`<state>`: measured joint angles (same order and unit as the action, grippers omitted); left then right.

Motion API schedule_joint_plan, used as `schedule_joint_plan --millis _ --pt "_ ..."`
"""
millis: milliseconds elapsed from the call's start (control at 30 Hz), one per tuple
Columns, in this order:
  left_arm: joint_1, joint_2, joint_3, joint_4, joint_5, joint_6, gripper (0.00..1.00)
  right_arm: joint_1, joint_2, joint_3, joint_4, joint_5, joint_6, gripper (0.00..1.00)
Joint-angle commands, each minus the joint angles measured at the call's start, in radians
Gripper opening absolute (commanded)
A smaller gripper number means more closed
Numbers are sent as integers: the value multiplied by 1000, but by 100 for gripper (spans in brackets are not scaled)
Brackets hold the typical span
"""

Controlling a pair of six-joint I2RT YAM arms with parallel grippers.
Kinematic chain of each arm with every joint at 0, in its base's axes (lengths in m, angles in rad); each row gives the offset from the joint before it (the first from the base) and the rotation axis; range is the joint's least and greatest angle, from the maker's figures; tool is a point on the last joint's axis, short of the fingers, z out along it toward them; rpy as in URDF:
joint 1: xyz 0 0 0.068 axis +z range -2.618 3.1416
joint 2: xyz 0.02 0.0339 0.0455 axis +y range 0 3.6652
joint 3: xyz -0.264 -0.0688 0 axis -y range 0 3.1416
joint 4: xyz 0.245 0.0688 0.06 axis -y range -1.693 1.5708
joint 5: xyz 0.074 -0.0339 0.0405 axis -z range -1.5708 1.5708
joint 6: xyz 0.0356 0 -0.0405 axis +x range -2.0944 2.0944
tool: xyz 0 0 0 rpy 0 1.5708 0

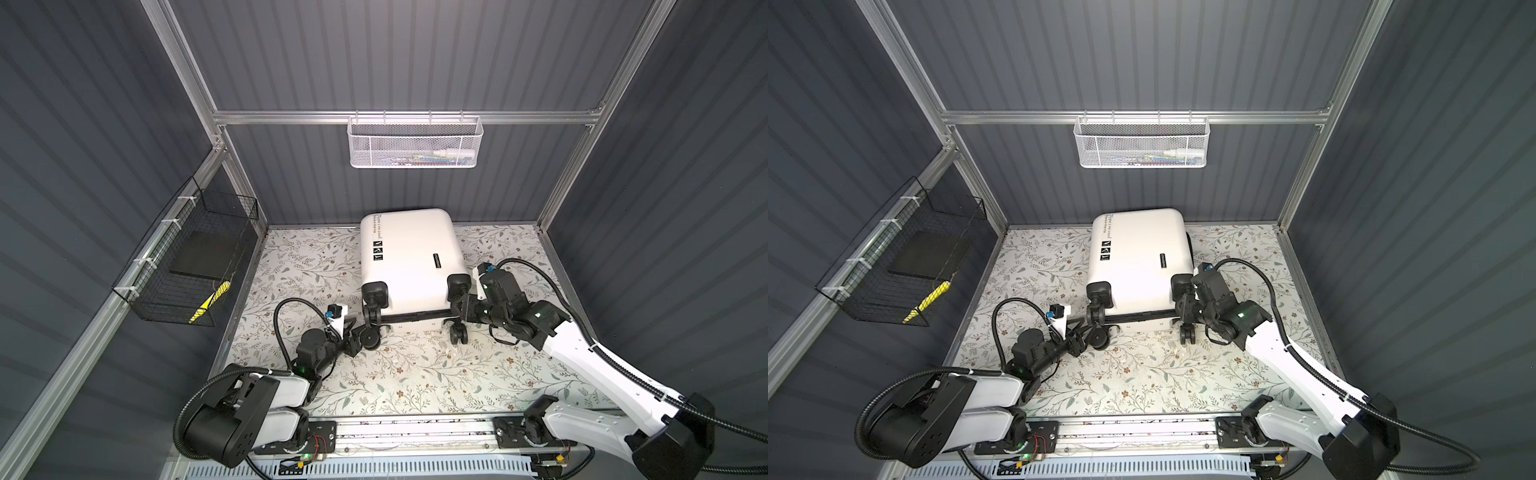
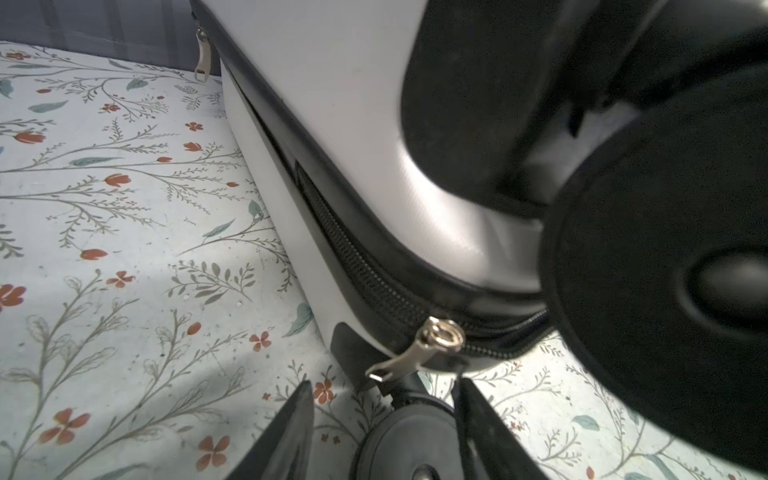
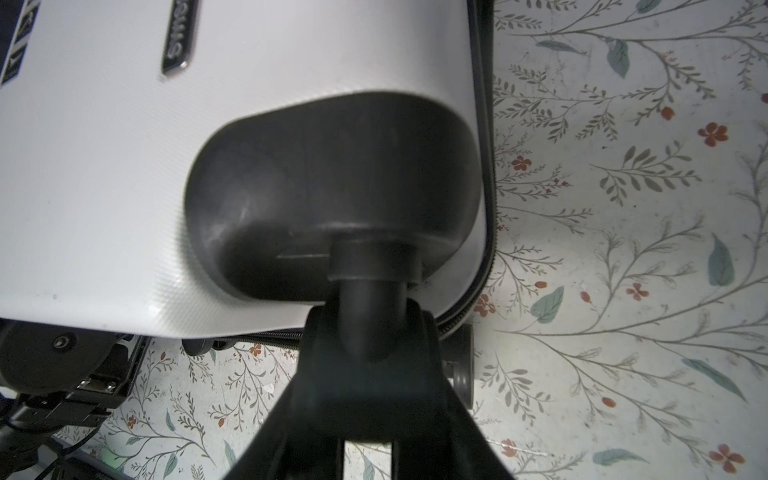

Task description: Pack the luggage

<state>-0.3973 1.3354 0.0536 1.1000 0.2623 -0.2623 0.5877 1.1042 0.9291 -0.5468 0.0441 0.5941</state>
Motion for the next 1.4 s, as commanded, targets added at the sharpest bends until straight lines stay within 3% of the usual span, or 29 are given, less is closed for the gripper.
schedule_joint_plan --millis 0,367,600,867,1067,1367 --pt "6 55 37 85 23 25 54 3 9 -9 -3 -30 -8 12" --pt "6 215 46 324 61 -1 47 3 9 -3 -14 -27 -9 12" --pt "6 257 24 427 32 -13 47 3 9 -10 -14 -27 -10 12" --pt "6 221 9 427 -17 7 52 2 40 -10 -12 -23 -11 12" --pt "8 208 22 397 9 14 52 3 50 -11 -10 -20 -12 12" --pt "9 238 31 428 50 8 46 3 55 -12 -11 -19 -15 11"
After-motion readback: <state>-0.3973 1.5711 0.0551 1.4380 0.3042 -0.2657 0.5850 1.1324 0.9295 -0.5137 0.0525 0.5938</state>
